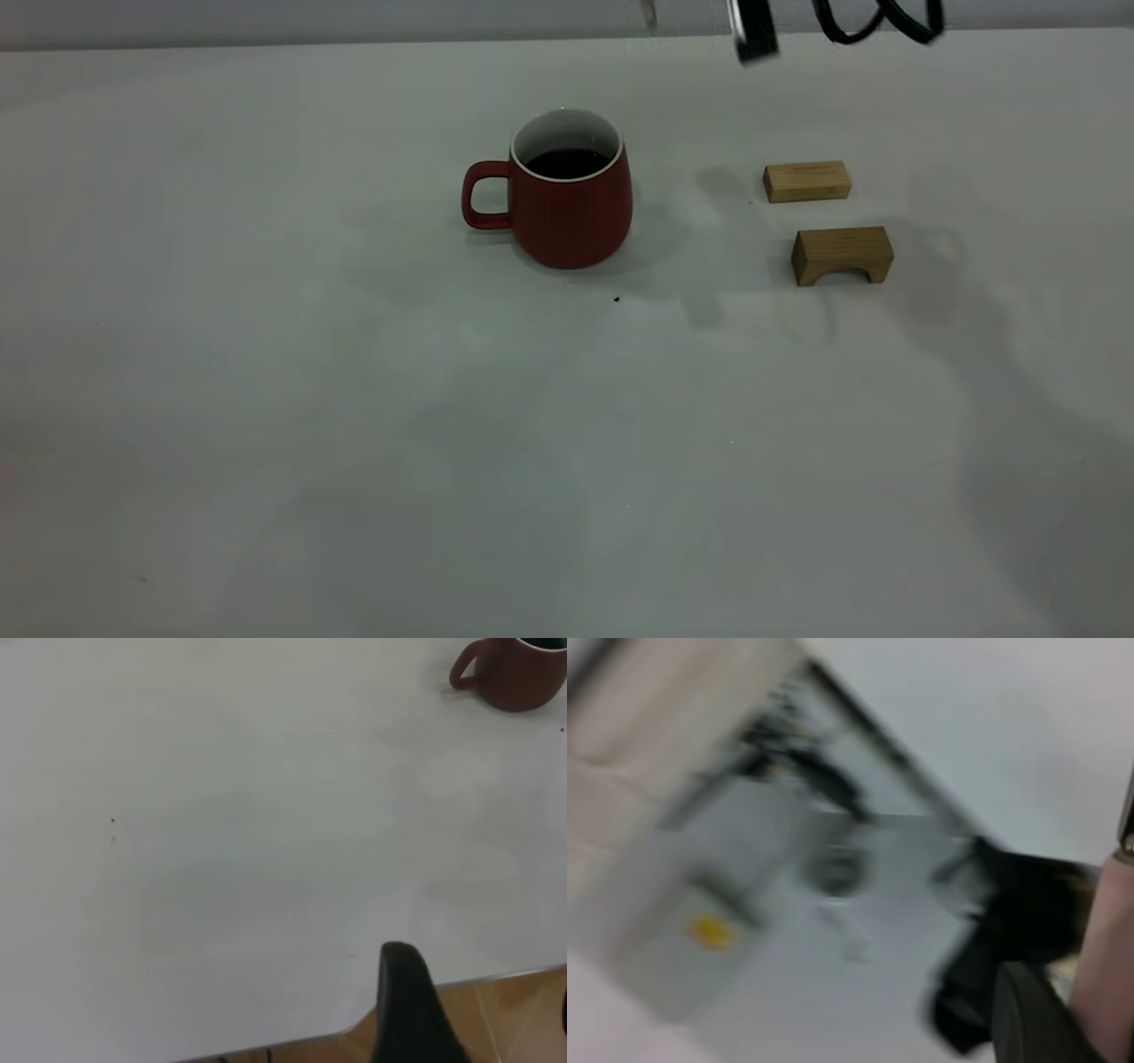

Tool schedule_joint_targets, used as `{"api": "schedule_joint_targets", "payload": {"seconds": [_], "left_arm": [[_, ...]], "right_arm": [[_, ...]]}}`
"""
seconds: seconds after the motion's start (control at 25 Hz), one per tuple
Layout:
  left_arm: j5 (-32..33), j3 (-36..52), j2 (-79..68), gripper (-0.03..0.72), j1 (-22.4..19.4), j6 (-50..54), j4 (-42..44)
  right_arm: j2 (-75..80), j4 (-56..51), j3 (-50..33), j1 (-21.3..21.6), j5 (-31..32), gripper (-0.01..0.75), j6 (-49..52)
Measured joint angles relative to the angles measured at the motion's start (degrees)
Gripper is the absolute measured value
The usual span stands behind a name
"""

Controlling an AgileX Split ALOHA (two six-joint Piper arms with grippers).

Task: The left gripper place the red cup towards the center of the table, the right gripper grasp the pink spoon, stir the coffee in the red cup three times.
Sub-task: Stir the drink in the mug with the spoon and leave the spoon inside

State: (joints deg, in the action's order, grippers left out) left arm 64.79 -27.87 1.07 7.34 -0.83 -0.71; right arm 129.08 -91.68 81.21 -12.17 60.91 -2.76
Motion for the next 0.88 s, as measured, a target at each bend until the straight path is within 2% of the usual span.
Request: {"api": "schedule_joint_targets", "payload": {"seconds": [0.16,0.48,0.88], "left_arm": [[0.0,0.0,0.0,0.482,0.0,0.0,0.0],[0.0,0.0,0.0,0.482,0.0,0.0,0.0],[0.0,0.0,0.0,0.482,0.0,0.0,0.0]], "right_arm": [[0.0,-7.72,0.0,-0.96,-1.09,0.132,4.25],[2.04,-8.94,1.08,-4.76,-3.38,0.132,23.32],[14.4,-9.04,12.04,-5.0,0.67,0.132,29.34]]}}
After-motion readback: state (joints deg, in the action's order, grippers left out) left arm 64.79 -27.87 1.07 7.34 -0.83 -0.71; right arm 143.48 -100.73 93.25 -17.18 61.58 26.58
